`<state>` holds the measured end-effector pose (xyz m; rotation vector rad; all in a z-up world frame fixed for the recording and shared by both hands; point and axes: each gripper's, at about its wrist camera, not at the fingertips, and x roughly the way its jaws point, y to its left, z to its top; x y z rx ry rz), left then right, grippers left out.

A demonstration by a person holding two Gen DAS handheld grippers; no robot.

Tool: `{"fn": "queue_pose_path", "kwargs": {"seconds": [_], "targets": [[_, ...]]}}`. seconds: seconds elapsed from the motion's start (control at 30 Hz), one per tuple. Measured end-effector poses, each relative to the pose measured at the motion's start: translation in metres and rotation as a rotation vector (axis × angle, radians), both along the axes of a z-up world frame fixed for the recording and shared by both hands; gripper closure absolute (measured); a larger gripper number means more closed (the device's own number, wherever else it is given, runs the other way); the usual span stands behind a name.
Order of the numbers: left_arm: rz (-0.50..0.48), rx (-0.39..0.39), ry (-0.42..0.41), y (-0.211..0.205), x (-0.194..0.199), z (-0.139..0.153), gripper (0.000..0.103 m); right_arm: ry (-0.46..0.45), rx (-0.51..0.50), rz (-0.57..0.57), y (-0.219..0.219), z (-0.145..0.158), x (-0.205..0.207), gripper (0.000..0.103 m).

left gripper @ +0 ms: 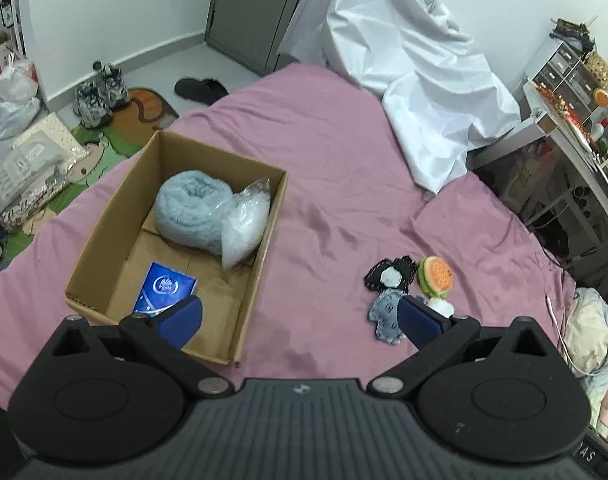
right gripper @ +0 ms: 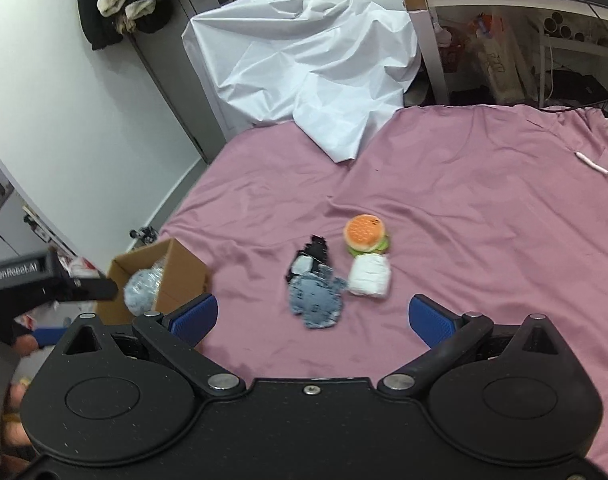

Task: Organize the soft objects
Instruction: 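Withdraw both tools from the box back toward the remaining plush toys, then move the left tool toward the grey-blue denim plush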

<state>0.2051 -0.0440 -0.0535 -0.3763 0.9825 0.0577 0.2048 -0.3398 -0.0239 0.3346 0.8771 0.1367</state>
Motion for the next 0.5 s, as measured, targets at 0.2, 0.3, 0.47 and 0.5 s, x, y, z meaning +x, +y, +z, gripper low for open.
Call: {"fn": "queue_pose_path", "kwargs": {"seconds": [0.2, 0.3, 0.47, 0.5], "targets": [[-0.034, 0.040, -0.006, -0.019, 0.003, -0.002, 0.000, 0.011, -0.002, 0.011, -0.015, -0.001, 0.000, 0.000], [-0.052, 0.022, 0.007, -0.028, 0.006, -0.005, 0.000, 0.004, -0.015, 0.010, -0.023, 0.000, 0.000, 0.000], [-0.090, 0.046, 0.029, -0.047, 0.011, -0.012, 0.000, 0.009, -0.050, 0.022, -0.036, -0.001, 0.001, 0.000], [-0.093, 0.047, 0.033, -0.050, 0.012, -0.014, 0.000, 0.007, -0.054, 0.024, -0.038, -0.001, 0.001, 0.000]]}}
